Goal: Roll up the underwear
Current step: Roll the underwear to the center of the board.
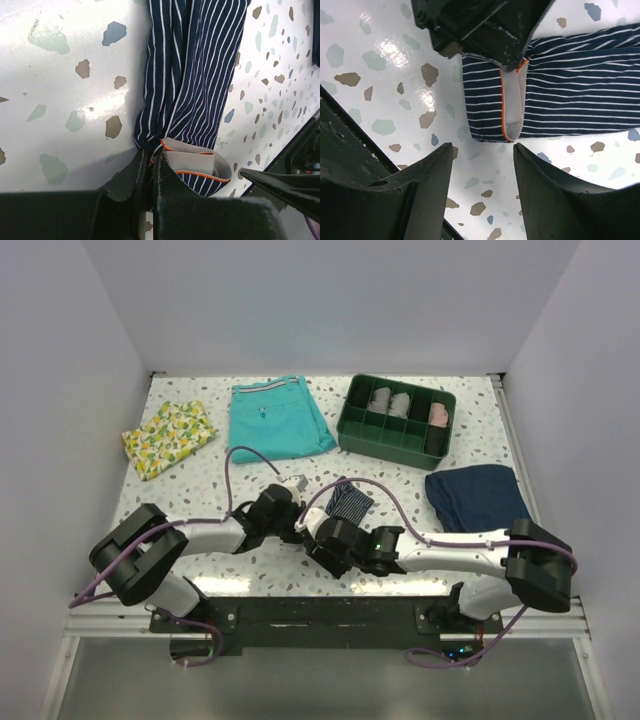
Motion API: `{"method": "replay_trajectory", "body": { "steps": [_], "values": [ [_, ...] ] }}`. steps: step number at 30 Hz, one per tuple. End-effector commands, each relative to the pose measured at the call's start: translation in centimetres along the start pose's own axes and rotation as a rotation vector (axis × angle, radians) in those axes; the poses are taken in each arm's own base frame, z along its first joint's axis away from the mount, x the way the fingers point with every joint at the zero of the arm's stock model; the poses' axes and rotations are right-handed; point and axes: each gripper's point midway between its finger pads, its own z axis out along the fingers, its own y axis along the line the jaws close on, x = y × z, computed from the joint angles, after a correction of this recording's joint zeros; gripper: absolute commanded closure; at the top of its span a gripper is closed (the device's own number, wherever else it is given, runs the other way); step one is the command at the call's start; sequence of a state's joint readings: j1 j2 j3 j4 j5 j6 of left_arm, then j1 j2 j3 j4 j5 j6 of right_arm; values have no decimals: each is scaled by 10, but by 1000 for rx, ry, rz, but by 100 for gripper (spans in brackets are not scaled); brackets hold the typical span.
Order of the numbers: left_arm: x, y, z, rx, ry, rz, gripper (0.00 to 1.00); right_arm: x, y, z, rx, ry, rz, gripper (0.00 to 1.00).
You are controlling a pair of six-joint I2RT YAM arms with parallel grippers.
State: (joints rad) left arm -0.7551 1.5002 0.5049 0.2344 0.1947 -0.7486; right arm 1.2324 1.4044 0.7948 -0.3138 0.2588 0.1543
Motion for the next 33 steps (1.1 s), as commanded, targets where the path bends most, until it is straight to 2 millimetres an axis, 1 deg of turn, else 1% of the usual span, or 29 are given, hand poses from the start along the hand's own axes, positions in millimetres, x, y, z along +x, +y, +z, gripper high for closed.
{"method": "replay_trajectory", "body": {
  "steps": [1, 5, 10, 12, 16, 17, 18, 23, 24, 26, 30, 32, 33],
  "values": [
    [65, 67, -11, -259, 219, -4, 100, -26, 11, 3, -23, -70, -25, 44],
    [66, 67, -9, -260, 227, -4, 100, -26, 11, 9, -3, -67, -47, 44],
    [67, 66, -8, -255, 237, -2, 100, -24, 5, 17, 49, -62, -70, 44],
    [66, 66, -7, -254, 238, -1, 100, -19, 3, 22, 62, -47, -81, 44],
    [65, 65, -7, -250, 235, 5, 100, -8, -7, 30, 128, -14, -85, 44],
    [65, 65, -8, -250, 235, 5, 100, -9, -7, 30, 138, -12, -72, 44],
    [66, 66, -8, -250, 235, 5, 100, -3, -9, 32, 149, 10, -73, 44],
    [69, 67, -10, -249, 240, 3, 100, 13, -8, 39, 158, 36, -29, 44],
    [70, 67, -10, -249, 243, 3, 100, 11, -8, 40, 159, 23, -19, 44],
    [70, 67, -9, -247, 243, 4, 100, 18, -9, 43, 170, 30, -9, 44],
    [69, 65, -9, -240, 245, 8, 100, 19, -11, 45, 180, 25, -4, 45],
    [69, 65, -9, -239, 246, 11, 100, 19, -10, 46, 180, 26, -4, 50],
    [70, 66, -9, -242, 247, 8, 100, 21, -10, 46, 178, 31, -6, 55]
  ]
}}
